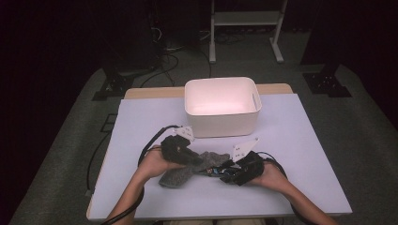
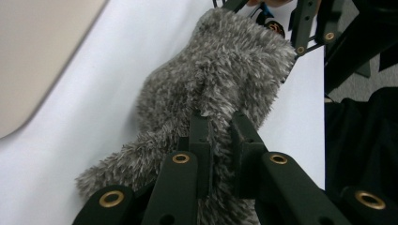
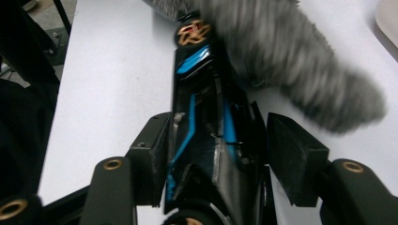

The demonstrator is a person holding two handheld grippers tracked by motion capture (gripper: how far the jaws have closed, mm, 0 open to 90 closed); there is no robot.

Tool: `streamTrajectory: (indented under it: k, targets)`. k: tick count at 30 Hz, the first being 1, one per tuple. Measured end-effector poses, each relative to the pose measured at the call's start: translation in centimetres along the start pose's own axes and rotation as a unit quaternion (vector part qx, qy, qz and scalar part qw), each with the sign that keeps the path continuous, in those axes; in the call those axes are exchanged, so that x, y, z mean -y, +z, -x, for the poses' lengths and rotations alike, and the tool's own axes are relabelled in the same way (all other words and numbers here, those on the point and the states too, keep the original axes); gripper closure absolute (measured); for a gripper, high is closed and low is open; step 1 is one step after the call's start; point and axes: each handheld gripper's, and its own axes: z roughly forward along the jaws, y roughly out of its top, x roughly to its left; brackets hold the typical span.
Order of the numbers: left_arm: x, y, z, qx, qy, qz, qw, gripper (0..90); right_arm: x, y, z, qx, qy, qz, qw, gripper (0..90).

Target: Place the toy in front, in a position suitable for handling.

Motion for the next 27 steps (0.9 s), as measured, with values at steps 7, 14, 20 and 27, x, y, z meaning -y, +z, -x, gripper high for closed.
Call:
streamTrajectory:
  k: [7,14,20,27]
  targets:
    - [0.1,1.0,0.9,0.014,0.011,-0.012,0.9998,81.2,0.3,-0.3,-1.4,0.015,0.015,-0.010,0.9997,32.4]
    - [0.3,1.9,1.0,0.019,0.013,-0.021,0.9995,81.2,1.3,0.5,-3.5,0.060,-0.007,-0.035,0.9976,22.6]
    - [0.5,2.6,1.1,0.026,0.012,-0.028,0.9992,81.2,1.8,1.2,-3.6,0.050,-0.006,-0.066,0.9966,17.7]
    - [1.0,3.8,1.6,0.035,0.017,-0.042,0.9984,81.2,2.5,0.3,-3.2,0.022,0.027,-0.049,0.9982,15.1]
